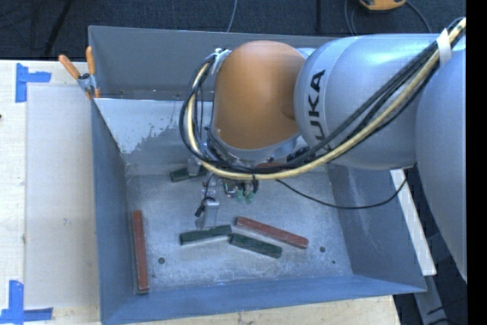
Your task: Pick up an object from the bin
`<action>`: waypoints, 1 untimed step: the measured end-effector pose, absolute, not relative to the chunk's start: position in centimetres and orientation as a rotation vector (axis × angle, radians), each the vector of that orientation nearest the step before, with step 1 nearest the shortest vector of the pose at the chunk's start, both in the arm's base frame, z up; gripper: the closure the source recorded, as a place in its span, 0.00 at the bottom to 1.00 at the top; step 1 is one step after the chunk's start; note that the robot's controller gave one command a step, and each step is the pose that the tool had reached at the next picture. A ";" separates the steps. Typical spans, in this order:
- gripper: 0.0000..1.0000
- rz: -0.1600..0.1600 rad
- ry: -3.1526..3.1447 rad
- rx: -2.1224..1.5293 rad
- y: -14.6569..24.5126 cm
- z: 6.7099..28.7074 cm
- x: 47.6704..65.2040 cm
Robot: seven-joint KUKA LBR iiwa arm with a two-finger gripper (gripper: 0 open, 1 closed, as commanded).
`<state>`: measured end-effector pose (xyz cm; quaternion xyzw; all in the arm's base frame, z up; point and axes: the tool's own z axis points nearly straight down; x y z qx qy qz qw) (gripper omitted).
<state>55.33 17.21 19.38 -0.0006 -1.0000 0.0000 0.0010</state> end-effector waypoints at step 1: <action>0.00 -0.001 -3.143 0.097 14.8 13.9 53.9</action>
Offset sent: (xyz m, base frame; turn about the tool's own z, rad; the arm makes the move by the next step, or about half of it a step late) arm 0.0001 -0.0420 -0.1074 -0.0032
